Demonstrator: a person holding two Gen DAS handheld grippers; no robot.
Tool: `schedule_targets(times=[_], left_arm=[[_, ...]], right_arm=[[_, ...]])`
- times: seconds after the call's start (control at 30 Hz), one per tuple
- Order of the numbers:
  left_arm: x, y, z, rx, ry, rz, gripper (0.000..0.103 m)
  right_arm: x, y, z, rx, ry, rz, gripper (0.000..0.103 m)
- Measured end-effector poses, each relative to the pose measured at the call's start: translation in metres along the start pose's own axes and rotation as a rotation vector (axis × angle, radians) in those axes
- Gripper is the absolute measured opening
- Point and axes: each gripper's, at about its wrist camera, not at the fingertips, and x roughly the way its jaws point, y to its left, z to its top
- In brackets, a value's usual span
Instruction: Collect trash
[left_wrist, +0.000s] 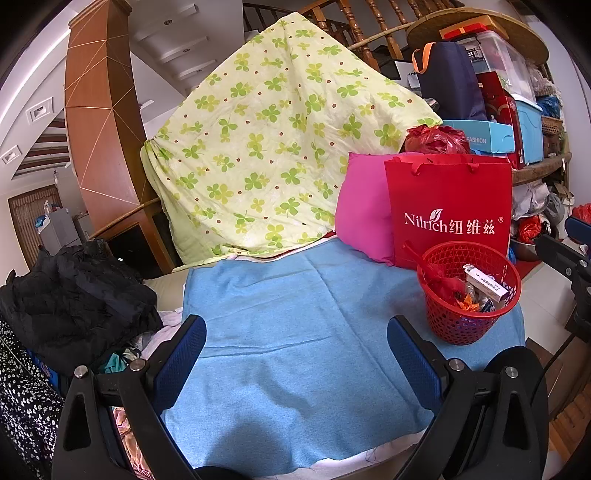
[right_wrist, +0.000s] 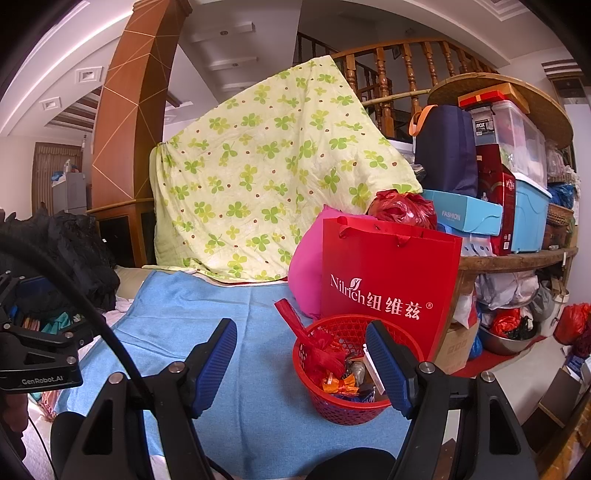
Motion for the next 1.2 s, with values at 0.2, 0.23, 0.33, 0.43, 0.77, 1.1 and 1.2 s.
schedule_targets(times=[0.2, 0.23, 0.33, 0.43, 0.77, 1.1, 1.2], left_arm=[[0.0, 0.0, 0.0, 0.0, 0.0, -0.001, 0.098], [0.0, 0.0, 0.0, 0.0, 0.0, 0.0, 0.098], [0.0, 0.0, 0.0, 0.0, 0.001, -0.004, 0.098], [0.0, 0.0, 0.0, 0.002, 0.002, -0.001, 0.098], [0.0, -0.002, 0.001, 0.002, 0.003, -0.002, 0.098], [0.0, -0.009, 0.002, 0.006, 0.007, -0.004, 0.098], [0.002, -0.015, 0.002, 0.01, 0.011, -0.007, 0.098]], right_arm=[[0.0, 0.001, 0.0, 0.0, 0.002, 0.0, 0.076], [-0.001, 0.001, 0.0, 0.0, 0.002, 0.0, 0.076], [-0.001, 0.001, 0.0, -0.001, 0.001, -0.001, 0.076], [0.0, 0.002, 0.0, 0.0, 0.003, 0.0, 0.076], [-0.001, 0.002, 0.0, -0.001, 0.001, -0.003, 0.076], [0.001, 0.0, 0.0, -0.003, 0.003, -0.001, 0.076], [0.0, 0.0, 0.0, -0.003, 0.003, -0.001, 0.076]])
